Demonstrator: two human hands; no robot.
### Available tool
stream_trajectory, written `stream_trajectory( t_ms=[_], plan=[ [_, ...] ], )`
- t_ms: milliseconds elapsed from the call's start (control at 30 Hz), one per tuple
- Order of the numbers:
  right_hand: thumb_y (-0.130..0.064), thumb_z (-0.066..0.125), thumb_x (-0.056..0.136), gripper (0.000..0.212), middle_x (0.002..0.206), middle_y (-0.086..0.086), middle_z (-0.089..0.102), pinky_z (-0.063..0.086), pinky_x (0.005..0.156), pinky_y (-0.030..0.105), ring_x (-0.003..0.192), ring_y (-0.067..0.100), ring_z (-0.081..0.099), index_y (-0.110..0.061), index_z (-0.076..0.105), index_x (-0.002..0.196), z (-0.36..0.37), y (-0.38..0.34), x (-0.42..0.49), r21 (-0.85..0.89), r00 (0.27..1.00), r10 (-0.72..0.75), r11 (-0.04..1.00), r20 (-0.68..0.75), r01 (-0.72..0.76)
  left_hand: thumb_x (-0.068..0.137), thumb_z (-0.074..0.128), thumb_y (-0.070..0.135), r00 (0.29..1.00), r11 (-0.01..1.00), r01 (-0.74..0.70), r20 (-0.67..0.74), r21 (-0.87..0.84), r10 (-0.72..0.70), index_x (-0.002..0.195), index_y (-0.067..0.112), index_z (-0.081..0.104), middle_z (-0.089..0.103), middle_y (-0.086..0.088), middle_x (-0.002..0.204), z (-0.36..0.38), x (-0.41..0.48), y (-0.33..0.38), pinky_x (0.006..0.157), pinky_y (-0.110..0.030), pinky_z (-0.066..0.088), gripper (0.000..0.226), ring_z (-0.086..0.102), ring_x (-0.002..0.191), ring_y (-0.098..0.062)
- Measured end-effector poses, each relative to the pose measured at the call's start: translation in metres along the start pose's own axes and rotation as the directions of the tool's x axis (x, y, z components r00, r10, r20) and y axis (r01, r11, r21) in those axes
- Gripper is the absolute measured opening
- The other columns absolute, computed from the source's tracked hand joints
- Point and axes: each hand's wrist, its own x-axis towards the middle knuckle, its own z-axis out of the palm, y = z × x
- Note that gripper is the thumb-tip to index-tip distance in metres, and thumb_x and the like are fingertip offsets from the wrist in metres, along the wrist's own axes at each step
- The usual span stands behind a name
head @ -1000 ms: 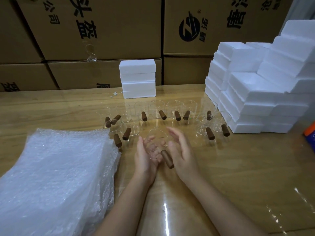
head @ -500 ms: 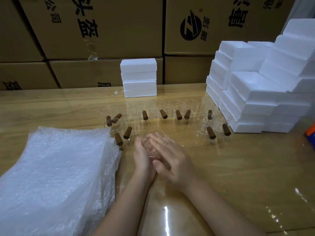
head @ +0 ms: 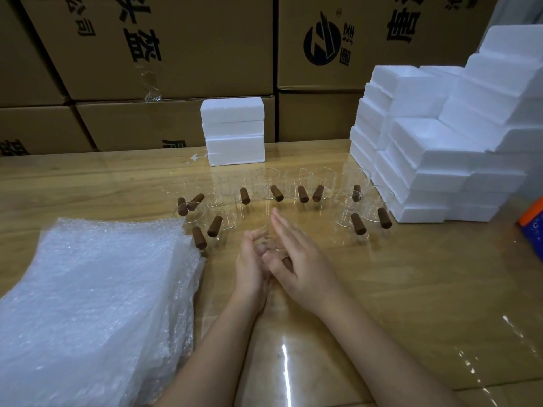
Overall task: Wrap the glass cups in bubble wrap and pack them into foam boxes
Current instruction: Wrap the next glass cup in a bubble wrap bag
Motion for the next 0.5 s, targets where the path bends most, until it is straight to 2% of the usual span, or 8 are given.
stream_trajectory(
  t_ms=[100, 167, 300, 500],
  plan=[
    [-0.064, 0.023, 0.089, 0.075, 0.158, -0.013, 0.016, 0.024, 0.116, 0.036, 0.143, 0.000, 0.015, -0.021, 0.024, 0.150, 0.004, 0.001, -0.004, 0.014, 0.998, 0.058, 0.998, -0.012, -0.058, 0.100, 0.031, 0.039, 0.998, 0.998, -0.005, -0.060, -0.066, 0.001, 0.105, 0.011, 0.060, 0.066, -0.008, 0.067, -0.001, 0.002, 0.000, 0.053, -0.028, 0.053, 0.041, 0.066, 0.060, -0.018],
    [-0.062, 0.026, 0.089, 0.074, 0.157, -0.012, 0.019, 0.028, 0.114, 0.037, 0.141, -0.001, 0.020, -0.020, 0.027, 0.149, 0.006, 0.001, -0.007, 0.069, 0.996, 0.090, 0.994, -0.029, -0.087, 0.100, 0.032, 0.038, 0.995, 0.992, 0.001, -0.097, -0.127, -0.013, 0.099, 0.012, 0.061, 0.065, -0.006, 0.064, -0.002, 0.003, 0.002, 0.057, -0.030, 0.053, 0.039, 0.065, 0.060, -0.019],
    [-0.052, 0.032, 0.093, 0.065, 0.155, -0.007, 0.028, 0.030, 0.114, 0.040, 0.143, 0.004, 0.021, -0.014, 0.036, 0.146, 0.012, 0.000, -0.010, 0.062, 0.997, 0.017, 0.998, -0.078, -0.012, 0.099, 0.035, 0.039, 0.987, 0.979, 0.026, -0.149, -0.201, -0.056, 0.098, 0.011, 0.062, 0.063, -0.017, 0.083, -0.003, 0.003, 0.007, 0.075, -0.040, 0.049, 0.039, 0.063, 0.077, -0.027],
    [-0.039, 0.043, 0.093, 0.057, 0.147, 0.005, 0.042, 0.027, 0.115, 0.039, 0.141, 0.013, 0.030, -0.003, 0.047, 0.137, 0.014, 0.000, -0.012, -0.015, 0.972, -0.161, 0.987, -0.172, 0.161, 0.099, 0.034, 0.041, 0.978, 0.975, 0.077, -0.173, -0.211, -0.114, 0.100, 0.014, 0.062, 0.064, -0.020, 0.099, -0.004, 0.002, 0.009, 0.066, -0.033, 0.051, 0.039, 0.064, 0.076, -0.025]
  ],
)
